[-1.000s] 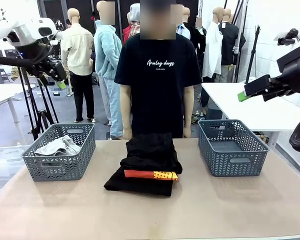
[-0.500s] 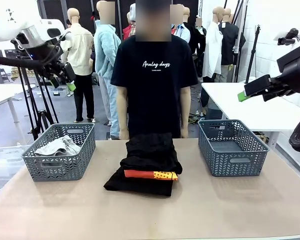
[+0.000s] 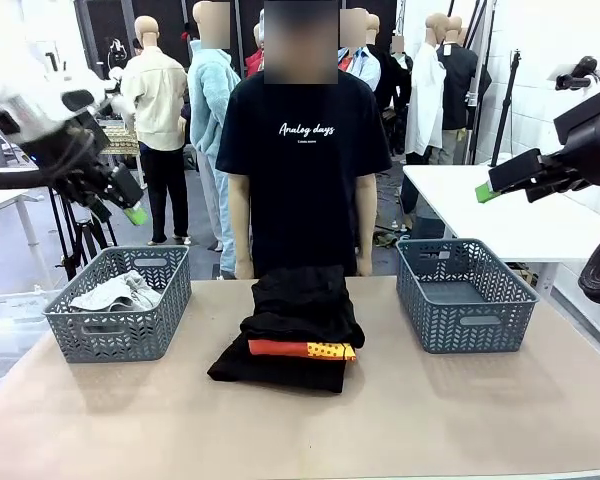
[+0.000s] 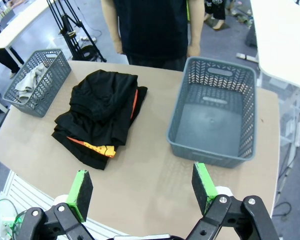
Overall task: Sort the tops and bottoms.
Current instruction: Lift clothes from the center of the table with your right hand.
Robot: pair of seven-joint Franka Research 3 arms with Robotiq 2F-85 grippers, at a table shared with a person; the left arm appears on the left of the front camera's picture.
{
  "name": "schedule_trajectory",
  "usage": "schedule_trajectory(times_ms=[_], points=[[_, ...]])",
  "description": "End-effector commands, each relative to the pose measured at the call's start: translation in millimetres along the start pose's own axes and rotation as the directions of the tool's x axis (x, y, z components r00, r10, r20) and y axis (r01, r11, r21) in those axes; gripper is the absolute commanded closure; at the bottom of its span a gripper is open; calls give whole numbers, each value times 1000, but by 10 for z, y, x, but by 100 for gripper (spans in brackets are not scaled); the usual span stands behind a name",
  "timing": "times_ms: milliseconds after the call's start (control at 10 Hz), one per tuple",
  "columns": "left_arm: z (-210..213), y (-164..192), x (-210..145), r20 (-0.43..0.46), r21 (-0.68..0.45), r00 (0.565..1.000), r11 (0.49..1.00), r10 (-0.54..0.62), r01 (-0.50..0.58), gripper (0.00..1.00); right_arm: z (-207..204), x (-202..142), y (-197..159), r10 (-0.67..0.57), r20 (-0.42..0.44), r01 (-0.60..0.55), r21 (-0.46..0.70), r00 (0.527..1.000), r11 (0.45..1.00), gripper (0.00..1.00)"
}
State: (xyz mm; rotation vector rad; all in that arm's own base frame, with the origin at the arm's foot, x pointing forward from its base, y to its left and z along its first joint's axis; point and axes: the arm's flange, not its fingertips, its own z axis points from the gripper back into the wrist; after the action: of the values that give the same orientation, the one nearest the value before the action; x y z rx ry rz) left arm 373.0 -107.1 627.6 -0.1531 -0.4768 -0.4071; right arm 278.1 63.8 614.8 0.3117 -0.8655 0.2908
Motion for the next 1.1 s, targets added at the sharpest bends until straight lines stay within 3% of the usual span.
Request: schedule_trajectory(times_ms=[0, 100, 300, 400, 500, 700, 1000], points=[[264, 110, 52, 104, 57, 994, 998, -35, 29, 24, -9, 0, -1, 1, -6, -1, 11, 1000, 1000, 0], [348, 220, 80, 150, 66, 989, 998, -10, 0, 24, -9, 0, -1, 1, -6, -1, 11, 1000, 1000, 0], [256, 250, 101, 110, 40, 994, 999, -16, 12, 24, -9, 0, -1, 1, -6, -1, 11, 1000, 1000, 0], [166, 276, 115, 43, 21, 998, 999, -35, 34, 24, -9, 0, -1, 1, -6, -1, 11, 1000, 1000, 0], [404, 228, 74, 127, 52, 992, 999, 4, -11, 24, -9, 0, -1, 1, -6, -1, 11, 1000, 1000, 0], [404, 228, 74, 127, 52, 992, 999, 4, -11, 24, 1, 0, -1, 0, 0, 0, 0, 1000, 1000, 0], [404, 228, 74, 127, 52, 992, 999, 4, -11, 24, -656, 334, 440, 78, -95, -71, 70, 992, 995, 0]])
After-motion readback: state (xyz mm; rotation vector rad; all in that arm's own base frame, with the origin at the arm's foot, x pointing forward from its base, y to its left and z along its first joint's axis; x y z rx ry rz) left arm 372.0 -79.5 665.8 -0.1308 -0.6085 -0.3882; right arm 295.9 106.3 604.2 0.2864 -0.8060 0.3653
